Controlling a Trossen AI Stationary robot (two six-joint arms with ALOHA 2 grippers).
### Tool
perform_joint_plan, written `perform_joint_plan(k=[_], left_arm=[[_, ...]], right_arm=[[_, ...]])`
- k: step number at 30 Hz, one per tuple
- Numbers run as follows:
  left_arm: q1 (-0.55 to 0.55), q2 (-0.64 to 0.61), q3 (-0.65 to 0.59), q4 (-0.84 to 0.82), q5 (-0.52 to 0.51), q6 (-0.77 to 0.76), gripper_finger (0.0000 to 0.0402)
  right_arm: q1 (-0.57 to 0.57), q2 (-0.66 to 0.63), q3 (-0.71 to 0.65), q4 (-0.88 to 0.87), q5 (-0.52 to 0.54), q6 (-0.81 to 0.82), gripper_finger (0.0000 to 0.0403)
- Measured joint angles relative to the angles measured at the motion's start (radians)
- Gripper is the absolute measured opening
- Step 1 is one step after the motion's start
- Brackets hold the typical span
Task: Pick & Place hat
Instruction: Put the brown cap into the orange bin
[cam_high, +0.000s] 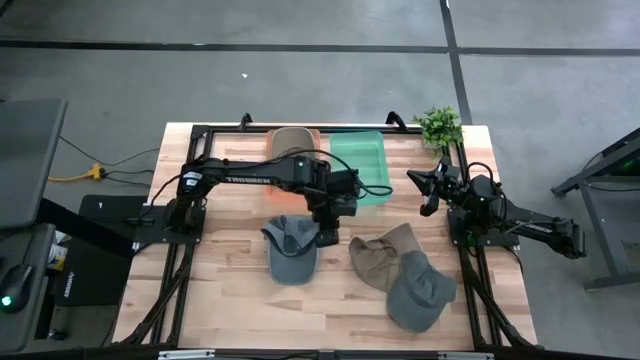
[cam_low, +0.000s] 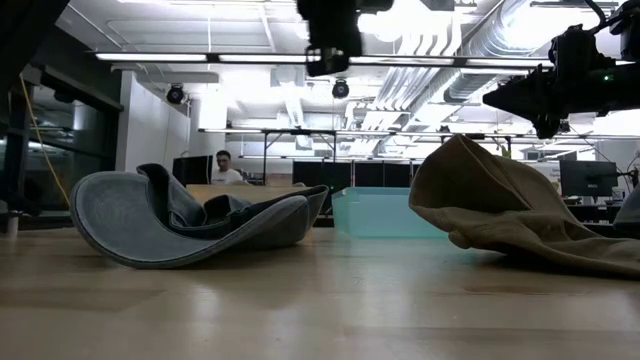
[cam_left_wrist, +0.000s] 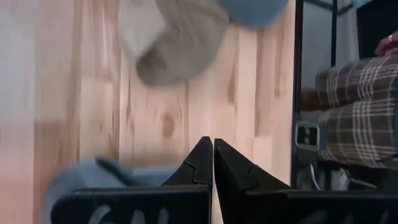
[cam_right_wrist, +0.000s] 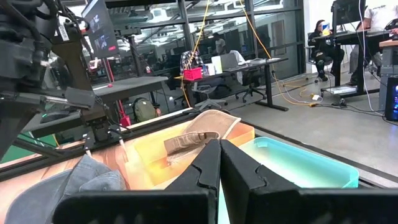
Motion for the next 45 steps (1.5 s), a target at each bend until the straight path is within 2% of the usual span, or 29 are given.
perform_joint_plan(k=[7,9,13,16,20,24,27,29,36,45], left_arm=[[0.001,0.028,0.001,0.206,-0.040,0.000,0.0001],[0.001,0.038,-0.005,0.213,-0.067,0.000,0.0001],[0.001,0.062,0.005,0.282,-0.056,0.023,0.0022],[0.001,0.088,-0.008,0.242,-0.049,0.042,0.0065],[0.001,0.105,0.007,0.290,-0.030,0.088,0.0146],[0.001,0.128,-0.005,0.256,-0.046,0.122,0.0226],[0.001,0.158,0.003,0.301,-0.092,0.165,0.0268],[0.001,0.166,-0.006,0.256,-0.117,0.172,0.0284],[0.001,0.185,-0.003,0.282,-0.171,0.238,0.0296],[0.001,0.180,-0.001,0.296,-0.179,0.316,0.0296]], right_arm=[[0.000,0.000,0.000,0.000,0.000,0.000,0.0005],[0.000,0.000,0.000,0.000,0.000,0.000,0.0005],[0.000,0.000,0.000,-0.001,0.000,0.000,0.0005],[0.000,0.002,0.000,-0.002,0.000,0.000,0.0004],[0.000,0.008,0.000,-0.001,0.002,0.000,0.0005],[0.000,0.010,0.000,-0.001,0.003,0.000,0.0005],[0.000,0.010,0.000,0.000,0.002,0.000,0.0005],[0.000,0.013,0.000,-0.002,0.002,0.000,0.0005],[0.000,0.022,0.000,0.000,0.001,0.000,0.0005],[0.000,0.026,0.000,-0.001,0.001,0.000,0.0005]])
